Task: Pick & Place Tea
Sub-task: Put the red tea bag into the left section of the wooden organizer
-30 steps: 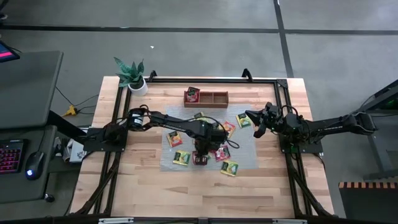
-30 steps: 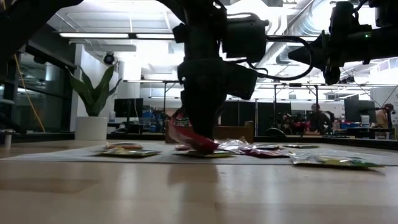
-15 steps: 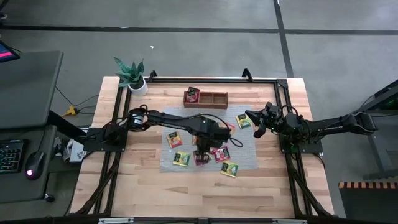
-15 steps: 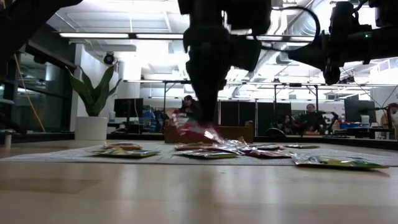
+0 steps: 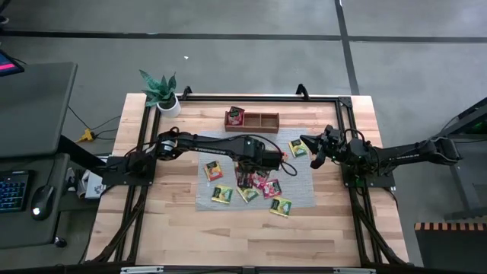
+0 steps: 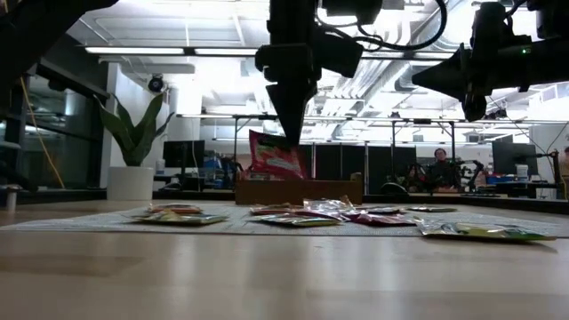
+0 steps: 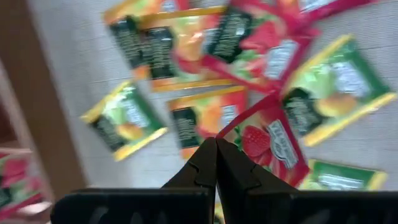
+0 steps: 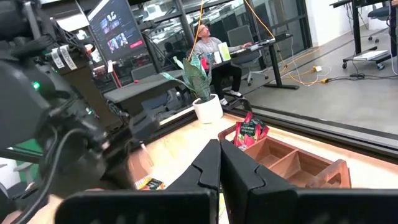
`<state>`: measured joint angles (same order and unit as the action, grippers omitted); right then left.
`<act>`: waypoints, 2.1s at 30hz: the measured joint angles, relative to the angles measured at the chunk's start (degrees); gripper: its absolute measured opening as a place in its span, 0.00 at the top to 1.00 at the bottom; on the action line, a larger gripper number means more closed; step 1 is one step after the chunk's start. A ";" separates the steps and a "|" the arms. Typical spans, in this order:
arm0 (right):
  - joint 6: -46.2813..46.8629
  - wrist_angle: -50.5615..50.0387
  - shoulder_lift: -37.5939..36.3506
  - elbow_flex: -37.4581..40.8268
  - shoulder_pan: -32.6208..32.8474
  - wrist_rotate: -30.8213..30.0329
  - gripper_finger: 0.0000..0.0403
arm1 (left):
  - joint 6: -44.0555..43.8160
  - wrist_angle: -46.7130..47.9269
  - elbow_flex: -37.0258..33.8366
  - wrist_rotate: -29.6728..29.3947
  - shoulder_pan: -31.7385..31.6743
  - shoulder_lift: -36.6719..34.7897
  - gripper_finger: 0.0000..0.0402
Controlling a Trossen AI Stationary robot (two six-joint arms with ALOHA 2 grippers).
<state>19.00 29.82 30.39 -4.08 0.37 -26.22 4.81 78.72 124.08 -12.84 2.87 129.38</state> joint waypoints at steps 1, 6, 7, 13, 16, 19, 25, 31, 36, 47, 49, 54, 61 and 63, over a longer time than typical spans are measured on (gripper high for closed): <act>0.00 0.01 0.02 0.00 0.00 0.00 1.00 | 0.38 -0.04 0.25 -0.89 -0.37 0.00 1.00; 0.00 -0.01 0.01 0.00 0.01 0.02 1.00 | 3.31 1.85 1.38 -5.76 -3.84 -0.07 1.00; 0.00 0.01 0.00 0.00 0.00 0.01 1.00 | 4.39 2.11 1.68 -6.66 -4.72 -0.07 1.00; 0.00 0.01 0.02 0.00 0.00 0.00 1.00 | 11.42 2.26 3.60 -9.32 -10.67 -0.68 1.00; 0.00 0.01 0.00 0.00 0.01 0.00 1.00 | 14.92 2.41 5.09 -10.93 -13.91 -0.68 1.00; 0.00 0.01 0.00 0.00 0.00 0.00 1.00 | 18.85 2.35 6.79 -12.77 -17.19 -0.68 1.00; 0.00 0.01 0.00 0.00 0.01 0.00 1.00 | 26.14 0.74 8.43 -13.26 -22.73 -0.72 1.00; 0.00 0.01 0.00 0.00 0.00 0.02 1.00 | 32.66 -3.16 8.34 -10.67 -26.17 -0.71 1.00; 0.00 0.01 0.01 0.00 0.00 0.02 1.00 | 35.48 -7.39 8.34 -9.60 -27.69 -0.70 1.00; 0.00 0.00 0.01 0.00 -0.01 0.00 1.00 | 33.81 -9.88 0.60 -10.45 -27.57 -0.63 1.00; 0.00 0.01 0.00 0.00 -0.01 0.01 1.00 | 33.86 -10.51 -0.60 -10.51 -27.56 -0.63 1.00; 0.00 0.01 0.01 0.00 -0.01 0.01 1.00 | 33.91 -13.11 -3.72 -10.69 -27.60 -0.63 1.00; 0.00 0.01 0.00 0.00 0.01 0.02 1.00 | 34.34 -14.61 -7.18 -10.62 -27.43 -0.63 1.00; 0.00 0.00 0.00 0.00 -0.01 0.00 1.00 | 34.39 -14.44 -7.37 -10.51 -27.25 -0.63 1.00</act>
<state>19.00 29.82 30.39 -4.08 0.36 -26.22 39.20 64.28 116.71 -23.35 -24.38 128.75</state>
